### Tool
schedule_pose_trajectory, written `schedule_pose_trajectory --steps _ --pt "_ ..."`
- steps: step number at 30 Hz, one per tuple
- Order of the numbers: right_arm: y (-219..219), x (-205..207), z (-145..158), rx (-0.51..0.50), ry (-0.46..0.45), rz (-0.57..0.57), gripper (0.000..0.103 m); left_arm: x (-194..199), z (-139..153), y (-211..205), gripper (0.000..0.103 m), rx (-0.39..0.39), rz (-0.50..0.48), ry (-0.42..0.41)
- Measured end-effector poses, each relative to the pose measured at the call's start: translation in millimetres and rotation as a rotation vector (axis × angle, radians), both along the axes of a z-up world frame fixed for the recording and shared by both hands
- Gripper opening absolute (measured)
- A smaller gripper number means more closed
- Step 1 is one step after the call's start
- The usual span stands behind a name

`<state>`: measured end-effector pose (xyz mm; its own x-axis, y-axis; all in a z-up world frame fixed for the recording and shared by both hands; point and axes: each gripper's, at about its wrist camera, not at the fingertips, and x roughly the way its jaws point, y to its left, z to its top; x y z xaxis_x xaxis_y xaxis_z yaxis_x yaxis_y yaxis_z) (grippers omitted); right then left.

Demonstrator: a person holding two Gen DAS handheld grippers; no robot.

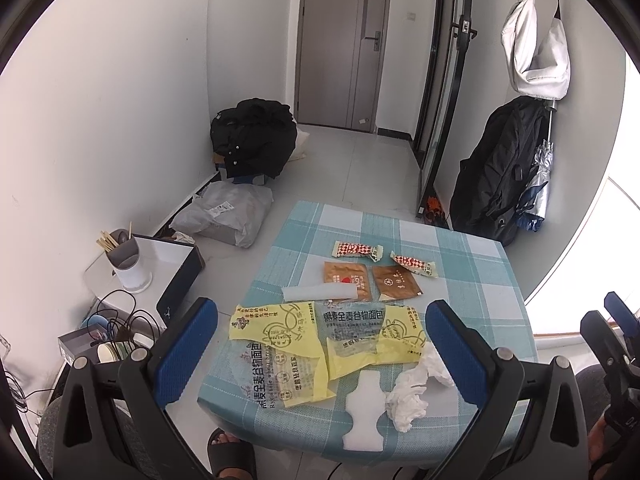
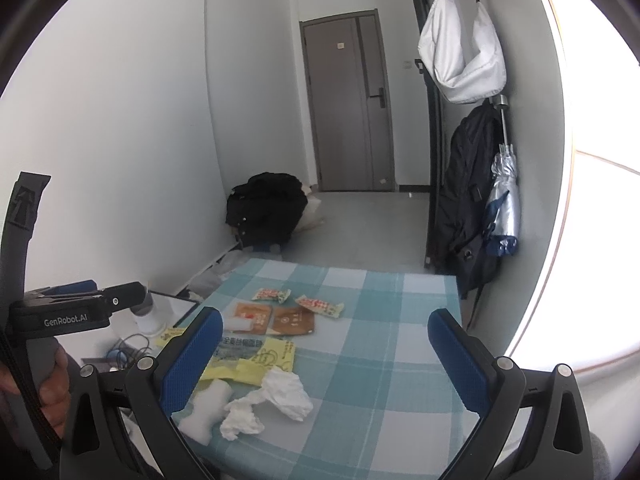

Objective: Collect trash

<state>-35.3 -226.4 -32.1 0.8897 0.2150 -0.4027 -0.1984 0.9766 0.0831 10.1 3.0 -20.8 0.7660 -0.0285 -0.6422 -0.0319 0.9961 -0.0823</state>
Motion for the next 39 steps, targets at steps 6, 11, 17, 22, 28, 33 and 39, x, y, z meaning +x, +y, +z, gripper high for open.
schedule_pose_trajectory --steps 6,11,17,22,28,33,39 --pt "2.0 5.7 -2.8 0.009 0.021 0.004 0.103 11.2 -9.5 8.1 0.102 -0.018 0.006 0.051" --pt "7.9 14.0 -7.5 -0.011 0.036 0.031 0.103 30.0 -25.2 23.7 0.102 -0.090 -0.026 0.167" --pt "8.3 31.4 -19.9 -0.014 0.066 0.036 0.103 50.8 -59.2 42.4 0.102 -0.108 -0.031 0.350" --pt "8.8 47.9 -33.5 -0.031 0.119 0.048 0.103 62.2 -81.5 43.5 0.102 -0.055 -0.050 0.441" --pt "3.2 62.0 -41.7 0.005 0.161 0.062 0.103 77.4 -103.5 39.2 0.102 0.051 -0.062 0.537" --pt "-1.6 71.9 -48.2 0.043 0.205 0.074 0.103 85.2 -118.0 33.2 0.102 0.124 -0.060 0.602" --pt "-7.0 77.7 -51.6 0.071 0.230 0.074 0.103 91.7 -122.5 28.9 0.102 0.126 -0.052 0.624"
